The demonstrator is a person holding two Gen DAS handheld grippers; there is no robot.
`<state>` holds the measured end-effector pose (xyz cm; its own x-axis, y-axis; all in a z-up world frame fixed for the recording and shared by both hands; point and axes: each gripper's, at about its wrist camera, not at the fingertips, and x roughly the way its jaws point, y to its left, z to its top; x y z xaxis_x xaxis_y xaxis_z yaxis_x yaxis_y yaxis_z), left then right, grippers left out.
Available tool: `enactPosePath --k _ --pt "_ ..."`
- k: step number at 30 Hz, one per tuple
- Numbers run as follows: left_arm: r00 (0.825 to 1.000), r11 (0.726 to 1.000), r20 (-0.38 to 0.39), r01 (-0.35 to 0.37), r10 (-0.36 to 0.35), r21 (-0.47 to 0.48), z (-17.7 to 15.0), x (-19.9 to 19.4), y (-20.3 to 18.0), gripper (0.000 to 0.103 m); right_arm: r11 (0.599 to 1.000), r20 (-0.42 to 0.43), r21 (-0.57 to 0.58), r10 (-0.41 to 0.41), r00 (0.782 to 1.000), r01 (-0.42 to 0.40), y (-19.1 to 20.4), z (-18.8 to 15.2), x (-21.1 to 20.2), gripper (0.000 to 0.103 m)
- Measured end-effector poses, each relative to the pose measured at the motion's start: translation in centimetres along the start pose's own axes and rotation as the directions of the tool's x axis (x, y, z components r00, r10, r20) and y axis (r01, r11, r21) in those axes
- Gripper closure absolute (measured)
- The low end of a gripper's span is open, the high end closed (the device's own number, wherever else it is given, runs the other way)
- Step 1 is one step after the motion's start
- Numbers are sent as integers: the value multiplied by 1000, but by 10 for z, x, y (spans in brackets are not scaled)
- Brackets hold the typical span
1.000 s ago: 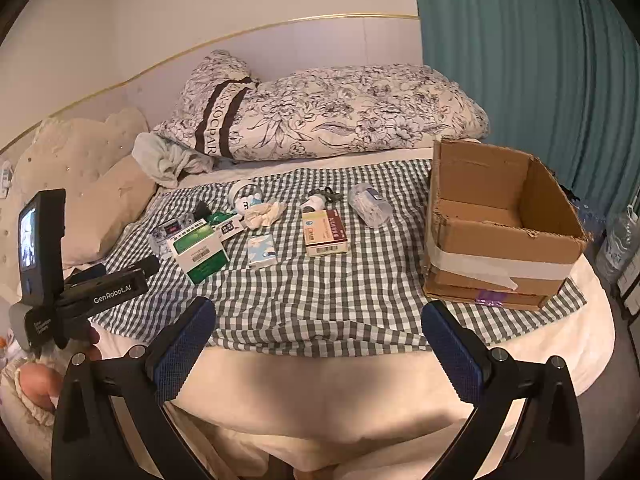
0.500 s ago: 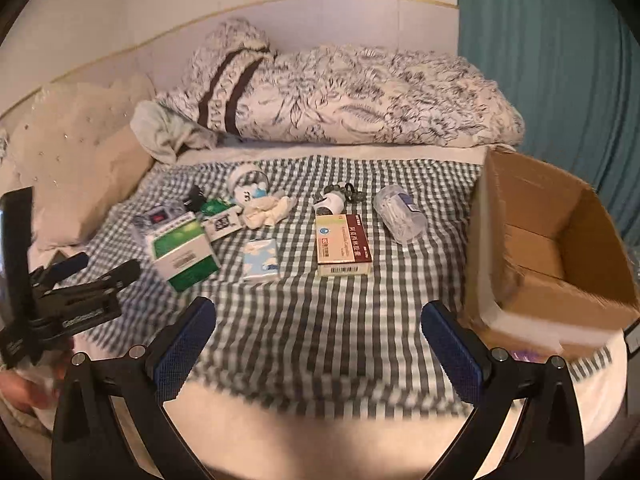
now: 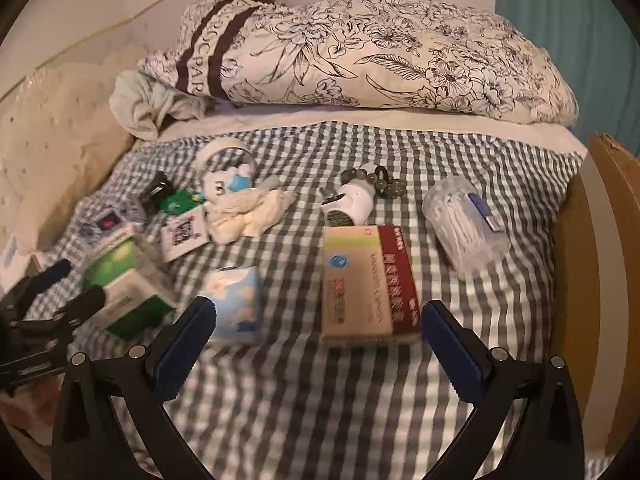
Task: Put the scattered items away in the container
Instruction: 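Move both grippers toward the medicine boxes on the gingham sheet, then grasp the green medicine box with left gripper while right grasps Amoxicillin box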
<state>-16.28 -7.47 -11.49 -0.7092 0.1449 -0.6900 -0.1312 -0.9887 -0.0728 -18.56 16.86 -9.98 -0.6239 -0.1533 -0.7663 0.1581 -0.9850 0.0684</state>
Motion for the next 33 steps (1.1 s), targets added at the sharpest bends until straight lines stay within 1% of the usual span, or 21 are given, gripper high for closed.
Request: enactPosePath --k 2,4,6,8,10,11,14,17,20,24,28,31,33 --pt "1000 1000 14 16 -16 -5 1 1 6 0 1000 -11 -21 -1 1000 1 -1 -2 5 0" --pt "999 999 4 43 -43 -20 3 6 12 0 1000 -27 -28 3 1000 -4 -5 -4 10 0" --pt "998 998 -5 61 -61 -34 4 11 17 0 999 -34 -29 -19 999 18 -9 -6 16 0" --pt "999 999 -5 31 -31 -15 3 16 16 0 999 -45 -22 -39 998 38 -13 -6 22 0" --pt "999 1000 -23 -24 25 15 -1 21 13 0 999 -63 -10 -49 997 48 -18 -4 28 0" --pt "999 999 -25 -37 37 29 -3 21 11 0 999 -67 -5 -53 996 53 -19 -5 29 0" --pt "999 996 -10 -44 45 77 -7 20 6 0 998 -81 8 -66 995 67 -26 -4 33 0" --pt "998 996 -19 -59 61 72 -6 21 11 0 998 -96 23 -60 994 62 -31 -4 41 0" --pt "1000 1000 -2 -22 22 16 -7 15 21 0 998 -119 30 -53 991 57 -31 -7 52 0" --pt "1000 1000 -3 1 -2 -29 -8 16 32 0 997 -143 19 -71 987 74 -28 -11 68 0" --pt "999 999 -22 34 -35 -19 -6 24 29 0 997 -183 39 -60 981 69 -33 -14 83 0" --pt "998 999 -39 39 -39 9 -6 35 23 0 996 -195 57 -53 979 66 -37 -17 89 0" --pt "999 999 -37 35 -34 27 -4 42 19 0 996 -192 59 -52 980 64 -38 -18 89 0"
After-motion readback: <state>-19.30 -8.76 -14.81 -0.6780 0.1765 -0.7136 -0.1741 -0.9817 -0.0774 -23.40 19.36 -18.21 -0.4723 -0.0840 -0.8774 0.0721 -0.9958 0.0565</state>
